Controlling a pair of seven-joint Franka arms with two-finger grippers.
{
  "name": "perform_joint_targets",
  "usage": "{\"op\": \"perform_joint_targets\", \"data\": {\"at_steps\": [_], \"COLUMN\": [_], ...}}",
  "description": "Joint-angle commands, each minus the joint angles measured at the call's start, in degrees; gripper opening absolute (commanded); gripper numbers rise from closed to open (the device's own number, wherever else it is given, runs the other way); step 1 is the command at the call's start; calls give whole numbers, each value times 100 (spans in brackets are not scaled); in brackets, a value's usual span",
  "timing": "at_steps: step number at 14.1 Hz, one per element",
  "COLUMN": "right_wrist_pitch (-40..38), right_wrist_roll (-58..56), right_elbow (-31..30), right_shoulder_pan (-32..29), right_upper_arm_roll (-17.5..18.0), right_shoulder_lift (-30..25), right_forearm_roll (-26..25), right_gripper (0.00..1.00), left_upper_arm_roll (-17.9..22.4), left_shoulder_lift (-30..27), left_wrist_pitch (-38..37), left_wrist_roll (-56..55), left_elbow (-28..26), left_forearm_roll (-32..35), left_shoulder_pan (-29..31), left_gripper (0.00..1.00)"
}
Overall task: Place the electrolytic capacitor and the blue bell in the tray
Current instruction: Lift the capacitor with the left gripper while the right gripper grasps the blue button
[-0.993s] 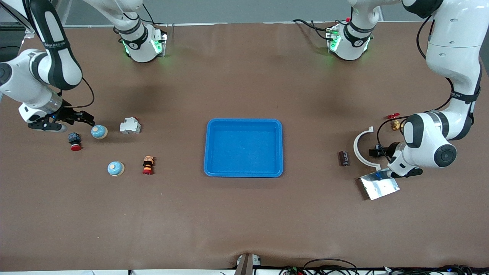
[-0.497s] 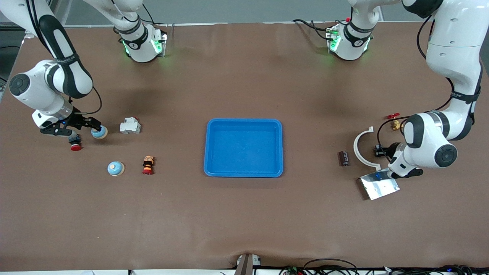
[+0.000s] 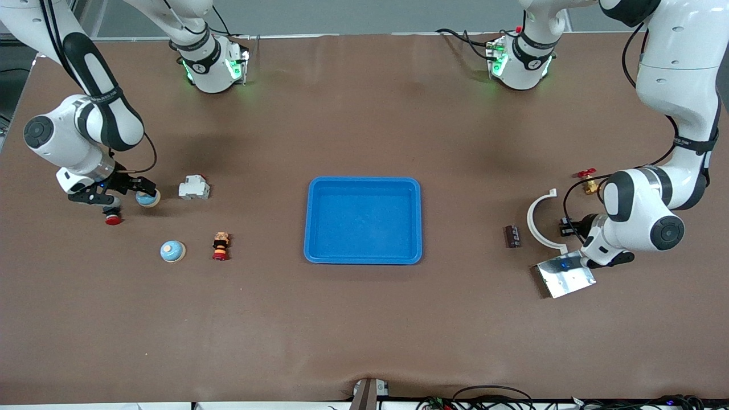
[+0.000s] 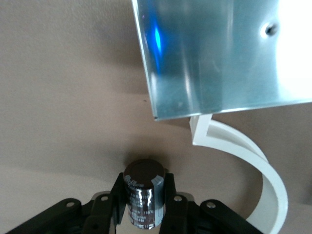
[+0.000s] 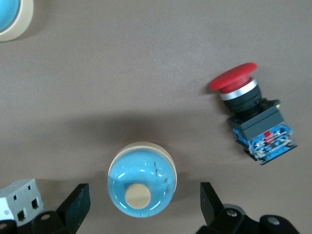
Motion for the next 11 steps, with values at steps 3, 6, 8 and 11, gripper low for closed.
{"op": "perform_joint_targets", "data": {"at_steps": [3,6,8,11], "right_wrist_pitch": [360,360,352,343], "right_wrist_roll": [-104,-95,-104,-113], "right_elbow": [-59,-59,-58,-59], "right_shoulder_pan": [-49,-49,-49,21], "right_upper_arm_roll": [89,98,98,107], "right_shoulder_lift": [217,226,244,253], "right_forearm_roll": [193,193,193,193], "right_gripper": [100,100,99,1], "left_upper_arm_roll": [-63,-133,-404,-905], "left_shoulder_lift": [-556,-785,-776,-785], "left_wrist_pitch": [-395,-1413,-2081,-2487], "left_wrist_roll": [-176,-395,-929,-1747], "left_elbow": [81,616,1117,1514], "left_forearm_roll": [84,31,22,14], "left_shoulder_pan": [-23,-67,-102,-103], "left_gripper": [4,4,4,4]}}
